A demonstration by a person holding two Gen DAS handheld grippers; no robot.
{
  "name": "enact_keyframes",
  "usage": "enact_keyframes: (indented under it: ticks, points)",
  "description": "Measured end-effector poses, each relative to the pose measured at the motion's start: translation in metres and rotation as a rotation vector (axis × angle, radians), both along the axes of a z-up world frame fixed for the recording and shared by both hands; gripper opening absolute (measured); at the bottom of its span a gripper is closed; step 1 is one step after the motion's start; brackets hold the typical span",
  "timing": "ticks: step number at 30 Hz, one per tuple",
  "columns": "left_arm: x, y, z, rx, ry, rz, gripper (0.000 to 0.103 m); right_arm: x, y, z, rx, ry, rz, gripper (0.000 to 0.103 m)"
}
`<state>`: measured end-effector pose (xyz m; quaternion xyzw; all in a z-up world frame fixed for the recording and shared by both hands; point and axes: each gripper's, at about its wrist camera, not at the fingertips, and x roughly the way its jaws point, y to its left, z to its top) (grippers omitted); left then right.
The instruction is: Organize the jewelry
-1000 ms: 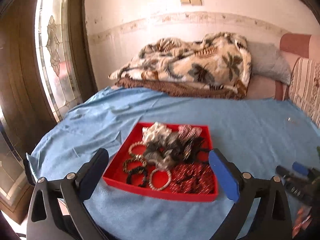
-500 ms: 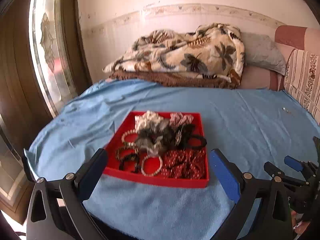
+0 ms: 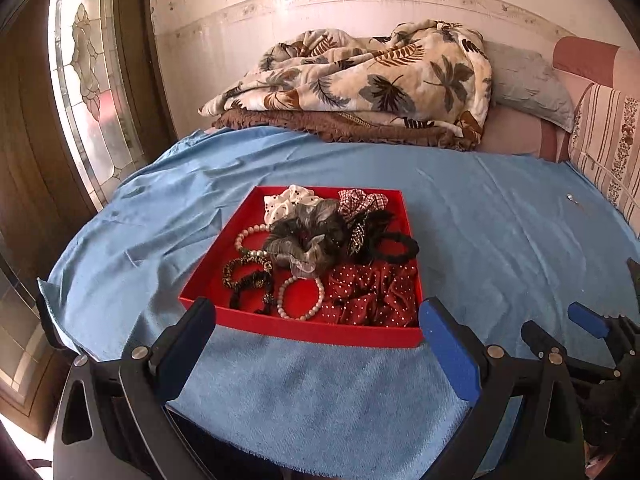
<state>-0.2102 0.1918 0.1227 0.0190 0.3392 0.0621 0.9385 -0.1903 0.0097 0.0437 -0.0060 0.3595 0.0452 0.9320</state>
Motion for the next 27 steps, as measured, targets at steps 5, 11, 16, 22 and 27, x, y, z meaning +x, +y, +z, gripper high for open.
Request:
enact_keyframes:
  ticks: [5, 11, 16, 22, 27]
  points:
    - [0.0, 0.003, -0.001, -0.021, -0.003, 0.009, 0.101, 0.0, 0.001, -0.003, -0.006, 0.01, 0.001, 0.077]
    - [-0.001, 0.008, 0.002, -0.015, -0.03, 0.055, 0.101, 0.002, 0.001, -0.005, -0.009, 0.022, 0.001, 0.077]
    - [-0.002, 0.01, 0.004, -0.001, -0.042, 0.077, 0.101, 0.002, 0.001, -0.006, -0.011, 0.026, 0.003, 0.077]
    - [-0.019, 0.006, 0.023, 0.083, -0.172, 0.139, 0.101, 0.001, 0.002, -0.006, -0.015, 0.023, 0.004, 0.077]
    - [-0.03, 0.009, 0.041, 0.075, -0.237, 0.16, 0.103, -0.001, 0.002, -0.004, -0.02, 0.005, 0.001, 0.077]
